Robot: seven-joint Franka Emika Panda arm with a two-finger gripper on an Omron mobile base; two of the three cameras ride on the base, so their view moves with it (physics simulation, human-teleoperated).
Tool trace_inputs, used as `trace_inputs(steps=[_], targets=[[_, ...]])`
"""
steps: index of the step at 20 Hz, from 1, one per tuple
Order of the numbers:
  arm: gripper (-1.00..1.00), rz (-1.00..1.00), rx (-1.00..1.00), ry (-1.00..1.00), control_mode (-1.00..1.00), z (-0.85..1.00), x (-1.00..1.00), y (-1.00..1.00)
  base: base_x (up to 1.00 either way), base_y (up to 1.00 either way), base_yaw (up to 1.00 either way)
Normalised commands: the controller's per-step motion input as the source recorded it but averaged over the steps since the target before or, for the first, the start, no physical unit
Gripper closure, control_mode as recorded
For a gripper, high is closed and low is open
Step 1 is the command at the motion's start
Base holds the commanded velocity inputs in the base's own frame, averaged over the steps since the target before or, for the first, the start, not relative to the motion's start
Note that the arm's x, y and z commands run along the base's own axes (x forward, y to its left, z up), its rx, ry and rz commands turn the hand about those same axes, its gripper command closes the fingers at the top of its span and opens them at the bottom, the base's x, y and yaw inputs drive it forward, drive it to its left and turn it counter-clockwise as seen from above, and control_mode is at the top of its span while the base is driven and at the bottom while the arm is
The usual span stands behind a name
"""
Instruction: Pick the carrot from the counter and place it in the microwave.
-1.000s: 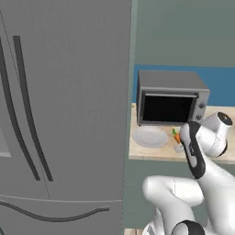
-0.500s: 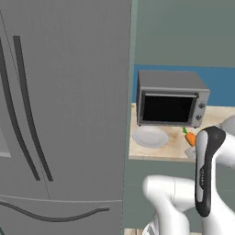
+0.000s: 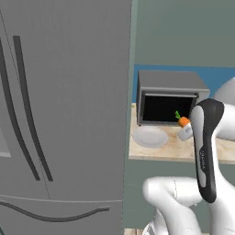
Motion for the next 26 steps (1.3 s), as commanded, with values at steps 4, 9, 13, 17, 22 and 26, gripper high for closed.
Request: trace_inputs(steps=[4,9,13,17,22,26], targets=[[1.00,-0.02,-0.04,0.00,-1.00,-0.01,-0.01,0.53,0.00,0.00,0.00],[1.00,0.00,-0.01,0.00,-1.00,0.00,0.00,0.00,0.00,0.00,0.00],[1.00,0.00,0.00,0.00,-1.00,0.00,0.00,0.00,0.00,0.00,0.00],[1.00,0.00,0.00,0.00,-1.00,0.00,0.00,0.00,0.00,0.00,0.00],[1.00,0.03,-0.01,-0.02,-1.00,-0.07,-0.70,0.03,0.00,0.00,0.00],[1.00,0.00,0.00,0.00,1.00,0.00,0.00,0.00,-1.00,0.83,0.00]])
